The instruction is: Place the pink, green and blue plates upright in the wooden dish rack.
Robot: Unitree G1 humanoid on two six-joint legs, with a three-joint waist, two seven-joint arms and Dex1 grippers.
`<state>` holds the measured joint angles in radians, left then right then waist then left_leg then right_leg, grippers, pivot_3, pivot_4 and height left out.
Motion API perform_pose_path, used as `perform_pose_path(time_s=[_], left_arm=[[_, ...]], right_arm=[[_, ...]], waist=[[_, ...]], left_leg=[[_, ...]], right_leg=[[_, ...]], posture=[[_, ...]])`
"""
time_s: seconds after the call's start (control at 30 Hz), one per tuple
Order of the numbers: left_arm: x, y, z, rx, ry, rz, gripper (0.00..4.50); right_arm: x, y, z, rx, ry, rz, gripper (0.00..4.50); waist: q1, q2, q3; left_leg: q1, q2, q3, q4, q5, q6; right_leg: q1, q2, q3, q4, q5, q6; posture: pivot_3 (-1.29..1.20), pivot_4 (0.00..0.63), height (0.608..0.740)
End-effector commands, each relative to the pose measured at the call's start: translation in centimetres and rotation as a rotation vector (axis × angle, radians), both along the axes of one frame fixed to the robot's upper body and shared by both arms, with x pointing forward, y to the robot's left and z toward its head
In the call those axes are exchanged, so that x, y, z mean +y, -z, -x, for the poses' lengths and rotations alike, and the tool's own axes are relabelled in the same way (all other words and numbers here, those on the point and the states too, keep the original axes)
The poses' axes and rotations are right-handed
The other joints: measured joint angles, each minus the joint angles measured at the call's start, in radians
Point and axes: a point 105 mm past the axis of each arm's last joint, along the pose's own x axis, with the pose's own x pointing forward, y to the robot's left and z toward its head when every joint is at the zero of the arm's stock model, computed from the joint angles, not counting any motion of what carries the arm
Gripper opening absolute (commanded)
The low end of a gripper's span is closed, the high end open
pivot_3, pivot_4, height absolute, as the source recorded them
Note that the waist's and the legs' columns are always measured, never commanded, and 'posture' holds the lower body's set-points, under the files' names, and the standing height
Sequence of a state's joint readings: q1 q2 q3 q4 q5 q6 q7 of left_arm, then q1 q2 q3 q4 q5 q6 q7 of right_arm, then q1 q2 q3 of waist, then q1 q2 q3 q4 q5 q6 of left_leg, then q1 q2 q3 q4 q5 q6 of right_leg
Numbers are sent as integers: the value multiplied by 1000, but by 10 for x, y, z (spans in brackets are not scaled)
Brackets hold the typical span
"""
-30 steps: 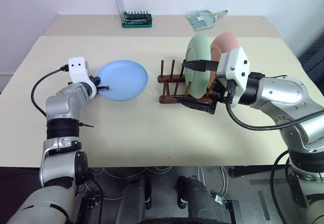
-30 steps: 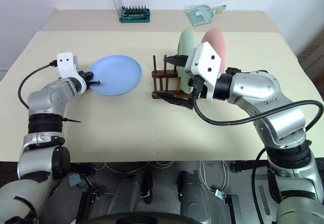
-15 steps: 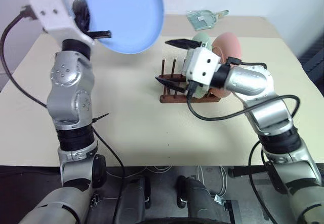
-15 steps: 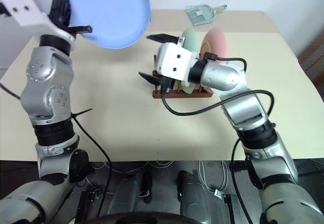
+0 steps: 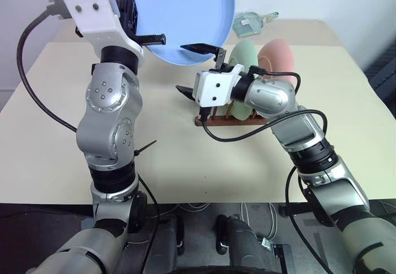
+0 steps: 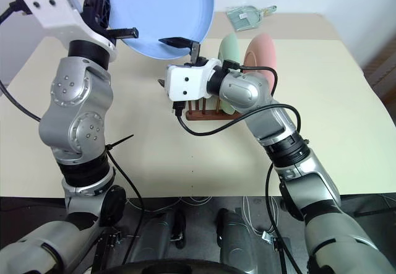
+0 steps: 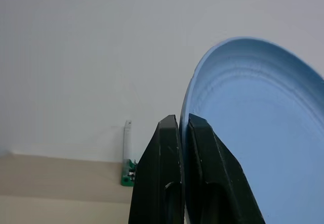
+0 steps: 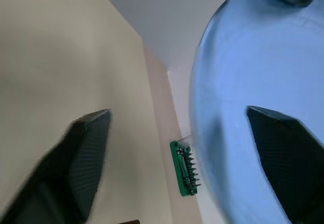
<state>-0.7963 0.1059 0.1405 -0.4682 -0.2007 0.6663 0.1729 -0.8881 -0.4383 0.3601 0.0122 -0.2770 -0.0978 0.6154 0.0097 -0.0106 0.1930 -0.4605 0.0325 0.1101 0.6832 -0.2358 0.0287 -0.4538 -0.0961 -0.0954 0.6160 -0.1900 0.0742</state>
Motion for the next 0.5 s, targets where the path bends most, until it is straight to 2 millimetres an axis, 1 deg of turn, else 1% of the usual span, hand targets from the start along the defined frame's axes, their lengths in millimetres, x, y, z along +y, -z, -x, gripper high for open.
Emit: perform_pose_path(time_s=[0.03,0.2,0.23,0.4,0.5], left_arm=[[4,-9,12,-47,-7,13,0],[7,-3,12,-25,2,26,0],[7,-1,12,-20,5,27,0],[9,-1,13,-26,31,60,0],[18,-3,15,-44,51,147,1030]], right_arm=[[2,-18,1,-96,11,-17,2701],[2,-15,1,-120,20,-16,208],[3,-14,1,-123,18,-12,42],[3,-10,1,-135,20,-6,42],[3,-7,2,-133,19,-5,0]], waist=[[-1,0,0],[-1,0,0],[-1,0,0],[-1,0,0],[-1,0,0]], left_leg=[[0,0,0,0,0,0],[0,0,0,0,0,0],[0,0,0,0,0,0],[0,0,0,0,0,-1],[0,0,0,0,0,-1]], right_leg=[[0,0,0,0,0,0],[0,0,0,0,0,0],[0,0,0,0,0,0],[0,0,0,0,0,0],[0,0,0,0,0,0]], posture=[[0,150,740],[0,150,740],[0,150,740],[0,150,740],[0,150,740]])
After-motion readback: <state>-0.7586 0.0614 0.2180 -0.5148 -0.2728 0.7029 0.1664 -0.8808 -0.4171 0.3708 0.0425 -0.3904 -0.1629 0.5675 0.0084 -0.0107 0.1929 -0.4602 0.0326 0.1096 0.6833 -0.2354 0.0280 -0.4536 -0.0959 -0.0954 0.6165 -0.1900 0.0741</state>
